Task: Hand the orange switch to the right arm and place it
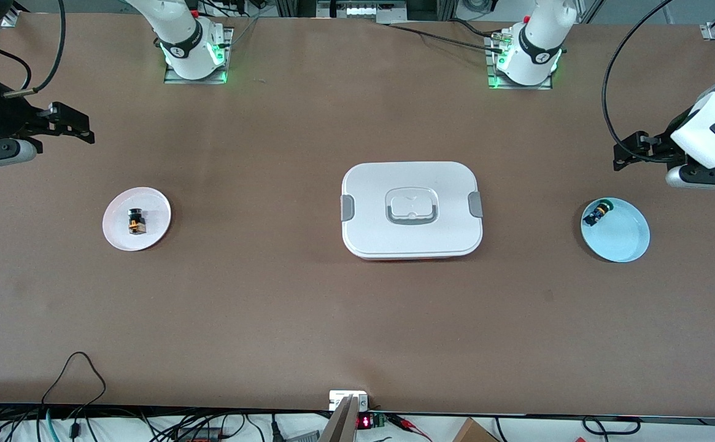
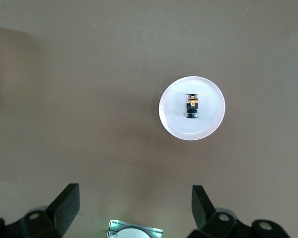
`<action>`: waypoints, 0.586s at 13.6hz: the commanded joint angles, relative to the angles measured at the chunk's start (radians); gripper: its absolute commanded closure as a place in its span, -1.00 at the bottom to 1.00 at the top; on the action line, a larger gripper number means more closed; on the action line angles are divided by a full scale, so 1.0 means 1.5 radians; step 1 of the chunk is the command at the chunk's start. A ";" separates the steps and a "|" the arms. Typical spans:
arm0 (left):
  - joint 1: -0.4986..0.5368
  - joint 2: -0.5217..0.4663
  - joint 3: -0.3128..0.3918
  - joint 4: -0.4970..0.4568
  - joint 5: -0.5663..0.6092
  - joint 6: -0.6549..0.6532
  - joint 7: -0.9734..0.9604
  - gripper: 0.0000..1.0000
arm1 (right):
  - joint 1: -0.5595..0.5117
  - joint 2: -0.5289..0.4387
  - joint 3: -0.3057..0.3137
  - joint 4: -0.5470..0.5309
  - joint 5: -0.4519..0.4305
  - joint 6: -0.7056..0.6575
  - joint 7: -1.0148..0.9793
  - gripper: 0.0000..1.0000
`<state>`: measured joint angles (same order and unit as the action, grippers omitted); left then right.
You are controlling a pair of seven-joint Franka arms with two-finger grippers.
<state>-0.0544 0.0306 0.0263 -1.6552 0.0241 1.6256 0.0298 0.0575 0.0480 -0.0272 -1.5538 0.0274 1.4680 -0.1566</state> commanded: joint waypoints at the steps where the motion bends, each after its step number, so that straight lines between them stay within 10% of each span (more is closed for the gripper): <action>1: 0.005 -0.003 0.001 0.004 -0.007 0.000 0.003 -1.00 | 0.003 0.011 0.001 0.019 -0.006 -0.005 0.011 -1.00; 8: -0.001 0.008 -0.002 0.020 -0.006 0.002 0.003 -1.00 | 0.006 0.015 0.002 0.021 -0.022 0.001 0.007 -1.00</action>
<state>-0.0546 0.0307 0.0249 -1.6479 0.0241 1.6279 0.0298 0.0585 0.0604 -0.0269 -1.5494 0.0074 1.4770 -0.1558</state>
